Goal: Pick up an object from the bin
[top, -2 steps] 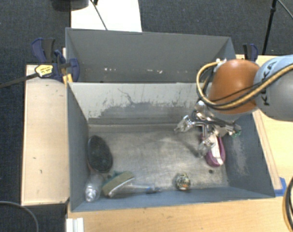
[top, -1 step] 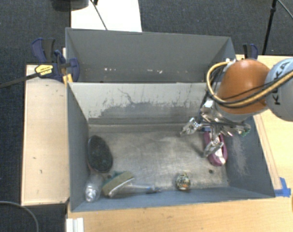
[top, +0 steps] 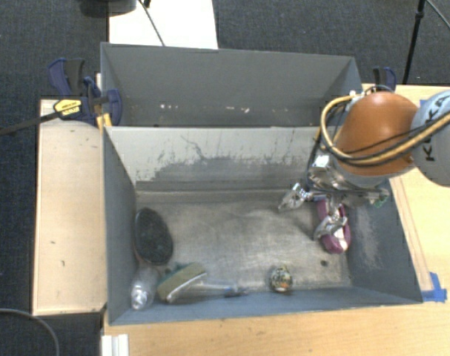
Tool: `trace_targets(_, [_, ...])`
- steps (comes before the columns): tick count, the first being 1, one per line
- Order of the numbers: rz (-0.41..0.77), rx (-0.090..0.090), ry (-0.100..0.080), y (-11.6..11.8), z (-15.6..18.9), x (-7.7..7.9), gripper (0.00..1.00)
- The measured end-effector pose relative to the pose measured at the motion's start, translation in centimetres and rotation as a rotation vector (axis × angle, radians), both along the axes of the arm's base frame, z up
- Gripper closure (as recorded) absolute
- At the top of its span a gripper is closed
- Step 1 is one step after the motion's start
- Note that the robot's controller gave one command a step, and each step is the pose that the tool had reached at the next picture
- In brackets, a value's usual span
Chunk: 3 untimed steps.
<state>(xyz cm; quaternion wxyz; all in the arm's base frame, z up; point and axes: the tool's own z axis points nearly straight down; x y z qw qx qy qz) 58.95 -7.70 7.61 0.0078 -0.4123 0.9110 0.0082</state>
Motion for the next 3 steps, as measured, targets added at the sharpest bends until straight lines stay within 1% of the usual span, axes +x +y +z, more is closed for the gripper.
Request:
trace_targets(1, [-0.058, 0.004, 0.006, -0.9, 0.9, -0.6, 0.00])
trace_targets(2, [-0.068, -0.021, 0.011, -4.0, 2.4, -7.5, 0.00])
trace_targets(3, [0.289, -0.021, 0.000, -3.5, 0.5, -6.3, 0.00])
